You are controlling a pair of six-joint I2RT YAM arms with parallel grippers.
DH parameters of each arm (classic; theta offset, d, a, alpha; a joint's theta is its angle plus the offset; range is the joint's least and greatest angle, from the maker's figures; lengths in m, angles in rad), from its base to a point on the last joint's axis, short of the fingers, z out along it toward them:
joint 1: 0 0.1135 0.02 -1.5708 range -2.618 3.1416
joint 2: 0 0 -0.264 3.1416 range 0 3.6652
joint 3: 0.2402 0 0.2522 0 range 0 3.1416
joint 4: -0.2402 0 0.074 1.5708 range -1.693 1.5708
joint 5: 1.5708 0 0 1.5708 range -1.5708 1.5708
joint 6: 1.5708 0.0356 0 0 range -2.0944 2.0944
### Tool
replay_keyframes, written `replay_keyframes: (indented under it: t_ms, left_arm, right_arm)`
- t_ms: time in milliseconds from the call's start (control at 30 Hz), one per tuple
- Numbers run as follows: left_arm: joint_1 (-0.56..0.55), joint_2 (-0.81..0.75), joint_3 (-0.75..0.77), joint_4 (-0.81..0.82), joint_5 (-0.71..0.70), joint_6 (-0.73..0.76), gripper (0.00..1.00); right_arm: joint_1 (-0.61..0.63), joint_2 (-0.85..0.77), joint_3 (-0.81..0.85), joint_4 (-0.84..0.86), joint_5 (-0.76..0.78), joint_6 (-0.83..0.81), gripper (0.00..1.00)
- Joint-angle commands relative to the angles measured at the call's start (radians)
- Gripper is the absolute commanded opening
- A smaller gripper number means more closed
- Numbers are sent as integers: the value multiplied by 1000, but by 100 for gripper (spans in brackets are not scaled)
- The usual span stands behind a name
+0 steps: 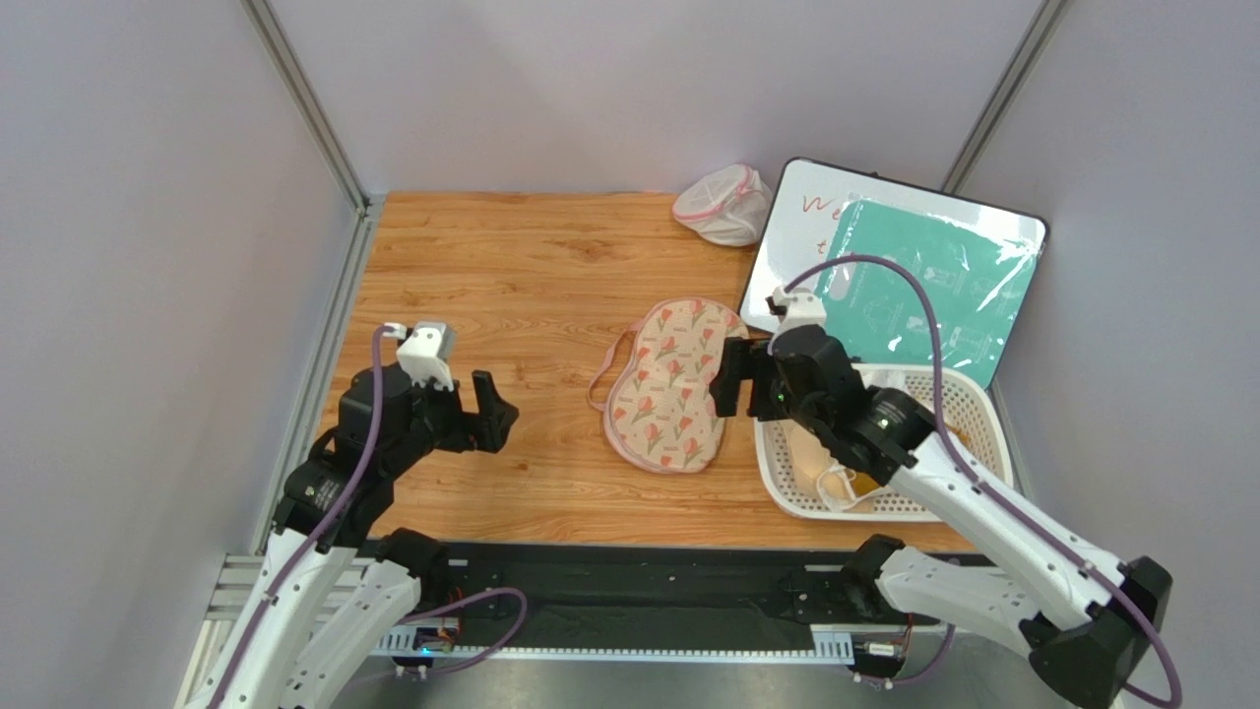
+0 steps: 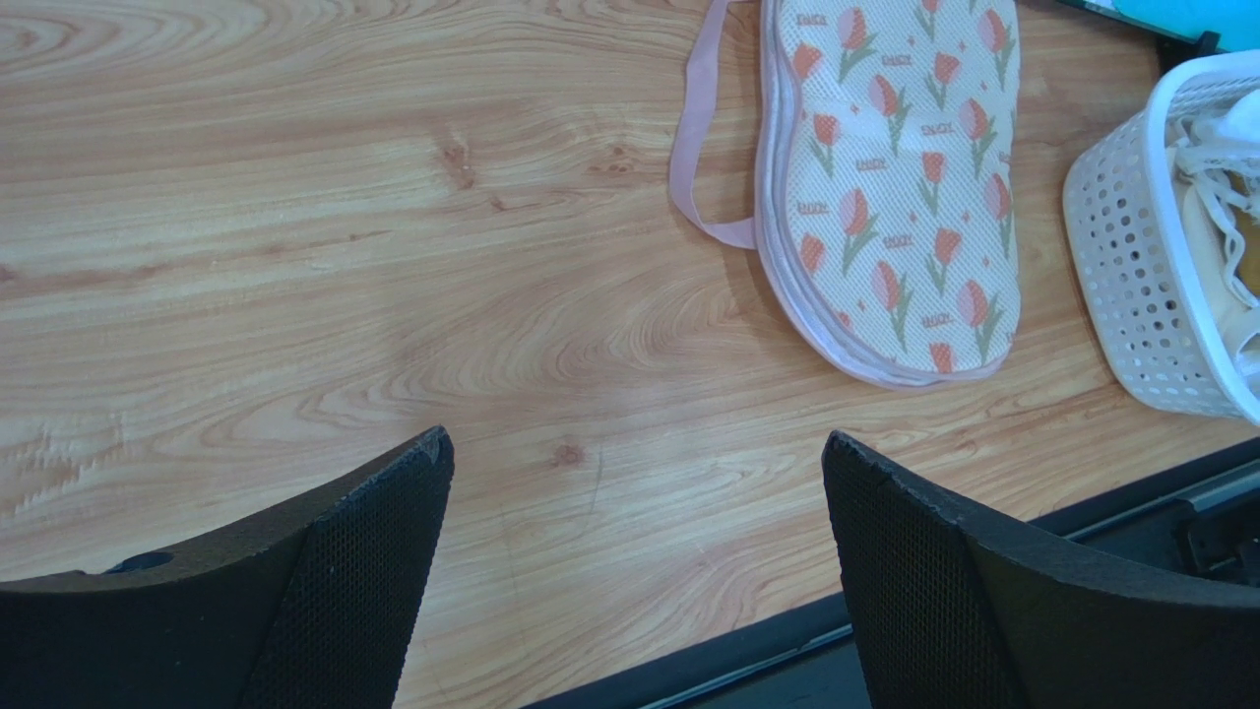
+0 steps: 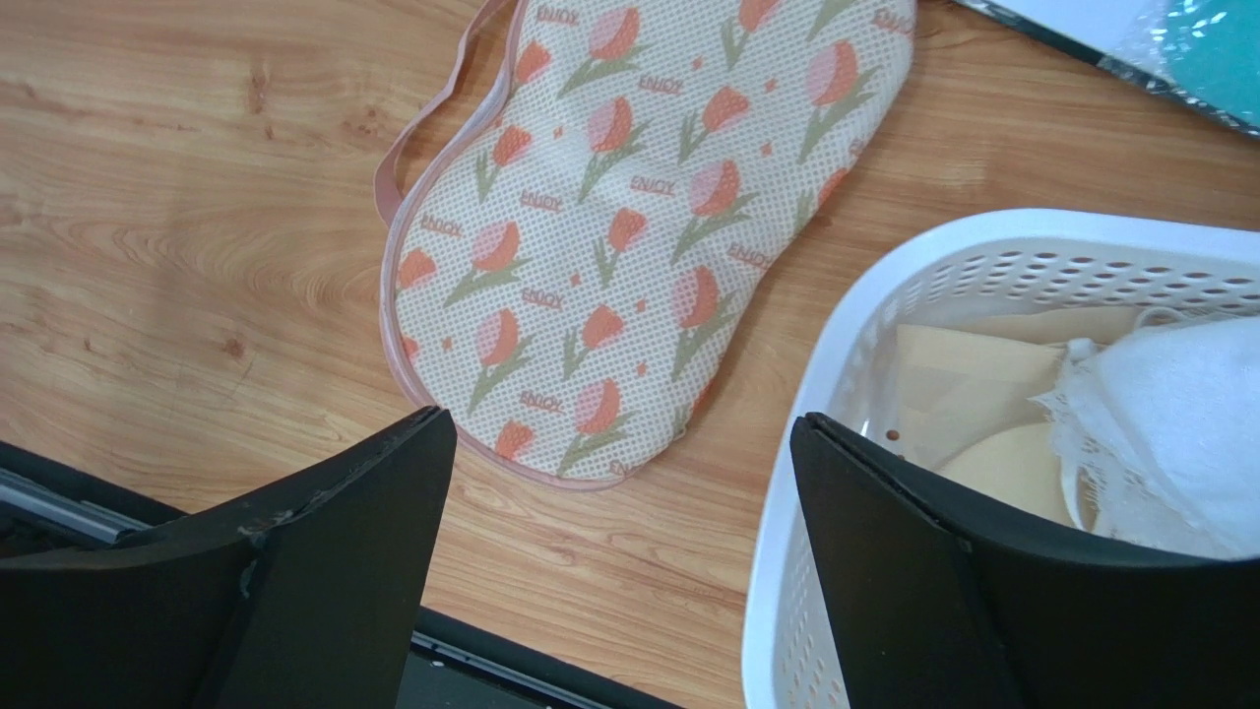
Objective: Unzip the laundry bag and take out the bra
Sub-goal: Reset both arms
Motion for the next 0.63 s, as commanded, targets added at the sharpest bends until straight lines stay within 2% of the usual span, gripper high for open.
replay_keyframes:
  t_ms: [0,267,600]
  left_arm:
    - [5,-24,-4,34,9,22,99]
    - [5,-47,-5,45,17,20,100]
    - [6,-78,-11,45,-12,17,100]
  right_arm:
    - [-2,-153,-62,12,114,22,91]
    - [-3,-305,-139,-37,203,36,93]
    - [-3,-324,-149,-53,211,37,93]
